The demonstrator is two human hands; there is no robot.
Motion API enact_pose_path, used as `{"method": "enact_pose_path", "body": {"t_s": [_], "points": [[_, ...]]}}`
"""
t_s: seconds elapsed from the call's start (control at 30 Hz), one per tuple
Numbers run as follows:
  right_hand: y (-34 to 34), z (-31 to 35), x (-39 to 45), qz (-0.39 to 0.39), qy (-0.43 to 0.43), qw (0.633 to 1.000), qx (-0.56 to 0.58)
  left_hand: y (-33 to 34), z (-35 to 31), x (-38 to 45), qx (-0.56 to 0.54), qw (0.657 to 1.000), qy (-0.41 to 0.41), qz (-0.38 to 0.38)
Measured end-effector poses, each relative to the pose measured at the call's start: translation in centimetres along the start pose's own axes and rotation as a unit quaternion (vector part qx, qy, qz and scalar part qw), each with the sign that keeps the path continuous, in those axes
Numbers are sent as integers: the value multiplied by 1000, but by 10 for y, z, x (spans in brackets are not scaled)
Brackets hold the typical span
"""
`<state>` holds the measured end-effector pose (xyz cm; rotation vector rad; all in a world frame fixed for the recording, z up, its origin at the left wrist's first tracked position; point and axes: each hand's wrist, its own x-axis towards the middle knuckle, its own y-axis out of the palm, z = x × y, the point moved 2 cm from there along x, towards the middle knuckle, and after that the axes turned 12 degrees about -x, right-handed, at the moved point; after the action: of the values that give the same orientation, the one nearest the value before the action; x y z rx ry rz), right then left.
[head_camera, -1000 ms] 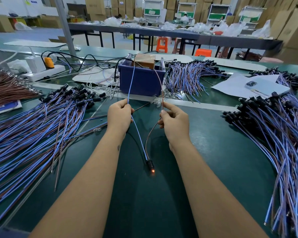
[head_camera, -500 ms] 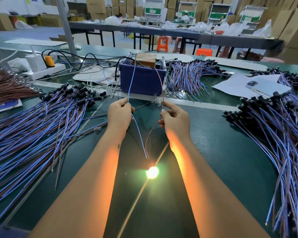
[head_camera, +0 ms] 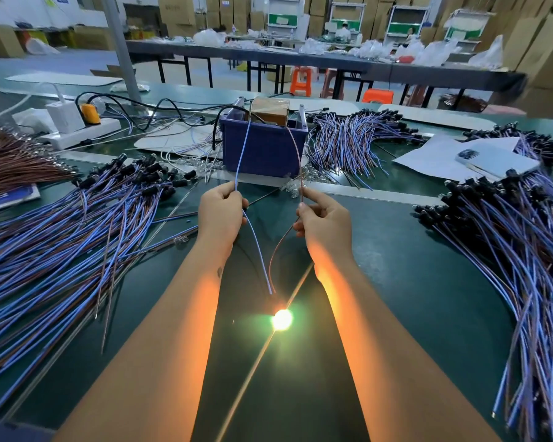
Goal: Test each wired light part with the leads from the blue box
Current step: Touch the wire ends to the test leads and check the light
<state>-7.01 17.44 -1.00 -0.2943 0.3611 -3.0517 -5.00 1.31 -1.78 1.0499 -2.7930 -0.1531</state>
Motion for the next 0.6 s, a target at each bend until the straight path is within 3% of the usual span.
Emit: {"method": "enact_pose_path", "body": {"t_s": [0.17, 0.4, 0.6], "points": [[0, 0, 0, -5, -29, 1000, 3, 2, -6, -6, -8, 999, 16, 27], [5, 9, -7, 15, -137, 990, -36, 23, -15, -32, -68, 985, -11, 159], [7, 8, -9, 38, -131, 990, -17, 25, -16, -36, -121, 980, -41, 151]]}}
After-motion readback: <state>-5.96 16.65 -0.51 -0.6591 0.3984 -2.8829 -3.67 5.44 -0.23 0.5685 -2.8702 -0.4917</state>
